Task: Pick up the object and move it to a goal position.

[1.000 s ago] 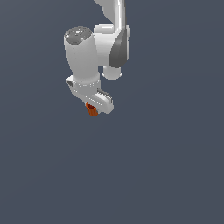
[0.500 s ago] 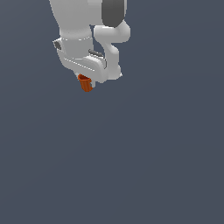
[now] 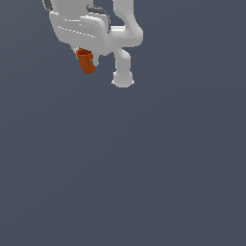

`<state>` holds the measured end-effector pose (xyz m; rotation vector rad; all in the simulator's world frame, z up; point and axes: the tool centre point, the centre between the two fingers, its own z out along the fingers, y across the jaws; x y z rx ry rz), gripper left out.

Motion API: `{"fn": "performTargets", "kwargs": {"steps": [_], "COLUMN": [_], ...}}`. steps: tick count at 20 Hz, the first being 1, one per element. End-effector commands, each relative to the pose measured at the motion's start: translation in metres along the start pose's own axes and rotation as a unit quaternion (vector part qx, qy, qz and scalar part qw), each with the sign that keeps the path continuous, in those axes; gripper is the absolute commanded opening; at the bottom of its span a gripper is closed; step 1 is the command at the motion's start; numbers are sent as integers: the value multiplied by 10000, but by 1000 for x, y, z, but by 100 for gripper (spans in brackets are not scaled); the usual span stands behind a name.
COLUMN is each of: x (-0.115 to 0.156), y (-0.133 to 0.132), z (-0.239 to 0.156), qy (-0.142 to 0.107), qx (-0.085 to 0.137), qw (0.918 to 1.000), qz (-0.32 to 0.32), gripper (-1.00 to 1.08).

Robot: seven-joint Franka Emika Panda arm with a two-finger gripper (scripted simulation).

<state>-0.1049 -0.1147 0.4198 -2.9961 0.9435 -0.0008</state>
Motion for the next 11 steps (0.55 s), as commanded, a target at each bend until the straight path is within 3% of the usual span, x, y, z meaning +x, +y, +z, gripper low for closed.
{"fn": "performTargets", "kwargs": {"steps": [1, 11], "x": [-3, -7], "y": [5, 12], "z": [-16, -42], "qy": [-2, -2], "qx": [-3, -3], "qw": [10000, 10000], "qz": [-4, -7], "gripper": [-100, -100]}}
